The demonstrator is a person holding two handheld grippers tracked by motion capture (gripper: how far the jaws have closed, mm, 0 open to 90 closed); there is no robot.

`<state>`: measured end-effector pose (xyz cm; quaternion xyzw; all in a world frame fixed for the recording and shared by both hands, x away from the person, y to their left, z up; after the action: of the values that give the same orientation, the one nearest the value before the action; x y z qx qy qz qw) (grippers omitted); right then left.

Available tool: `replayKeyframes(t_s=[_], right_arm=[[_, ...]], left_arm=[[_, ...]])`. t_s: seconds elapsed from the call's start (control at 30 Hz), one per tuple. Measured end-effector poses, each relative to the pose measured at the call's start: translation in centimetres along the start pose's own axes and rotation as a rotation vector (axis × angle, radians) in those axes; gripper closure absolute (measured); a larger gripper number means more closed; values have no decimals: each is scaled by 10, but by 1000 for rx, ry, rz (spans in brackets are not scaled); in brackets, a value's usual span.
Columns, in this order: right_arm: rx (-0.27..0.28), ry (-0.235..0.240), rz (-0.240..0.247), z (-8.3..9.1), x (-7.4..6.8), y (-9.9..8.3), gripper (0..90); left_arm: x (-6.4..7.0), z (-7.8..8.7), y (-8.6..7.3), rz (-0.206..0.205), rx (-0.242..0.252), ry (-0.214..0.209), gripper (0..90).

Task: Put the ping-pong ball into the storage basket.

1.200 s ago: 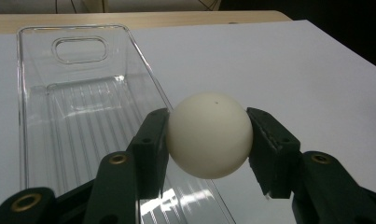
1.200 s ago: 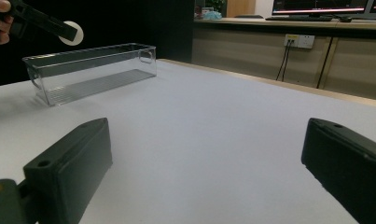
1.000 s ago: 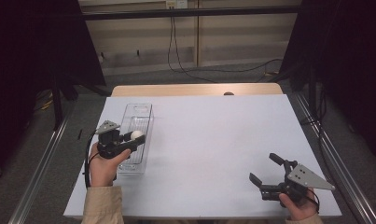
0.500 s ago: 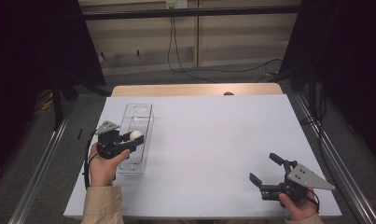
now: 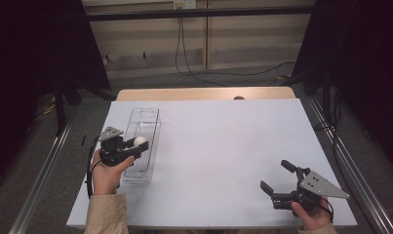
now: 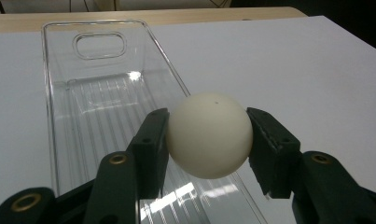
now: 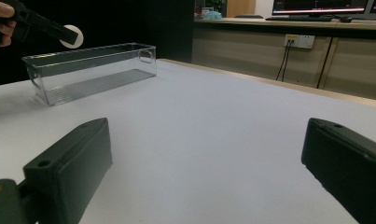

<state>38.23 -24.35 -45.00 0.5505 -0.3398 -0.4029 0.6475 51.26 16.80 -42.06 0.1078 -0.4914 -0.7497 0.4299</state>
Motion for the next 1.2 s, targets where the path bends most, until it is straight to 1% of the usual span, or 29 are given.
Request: replayKeyframes(t_s=[0.07,0.13,0.23,0.37,0.43,0.5,0.67,0.7,0.77,0.93,0.97,1.17,1.2], right_arm=[[4,-4,-5,0,0,1,11],[8,-6,-3,0,1,1,11],[1,-5,-7,1,1,0,11],[6,-4,-5,0,1,1,11],[5,-7,-2,0,1,1,11],[6,-6,2,1,1,1,11],[6,-9,-3,0,1,1,11],[7,-9,-2,0,1,1,11],[6,-8,-3,1,1,1,11],[6,-4,-3,0,1,1,11],[5,-2,-3,1,1,1,11],[6,-5,-7,1,1,1,11],[7,-3,-1,0,1,1,11]], left_arm=[[0,0,-1,-4,-6,-4,513],[0,-1,-1,3,0,-1,513],[-2,-1,-1,-4,-4,4,513],[-3,-1,-2,-1,-3,11,514],[-4,-1,-3,-7,-11,9,513],[-5,-1,-3,-9,-11,16,513],[-5,-1,-3,-11,-9,17,513],[-6,-1,-3,-7,-3,22,513],[-6,0,-4,-8,-9,22,513],[-7,-1,-4,-4,-4,26,513],[-8,-1,-4,-7,-3,34,513],[-9,-1,-5,-5,-7,31,513],[-9,-2,-5,-5,-8,33,513]])
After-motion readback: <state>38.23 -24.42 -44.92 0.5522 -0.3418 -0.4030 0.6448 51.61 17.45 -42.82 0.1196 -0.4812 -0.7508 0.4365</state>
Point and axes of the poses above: each handheld gripper's, and its own axes: z roughly backward along the jaws, y roughly out of its top, x roughly to its right, the point moved 8 cm from there along -z, roughly forward along the jaws, and after that the axes turned 8 degrees about -y, right-handed, at the moved point
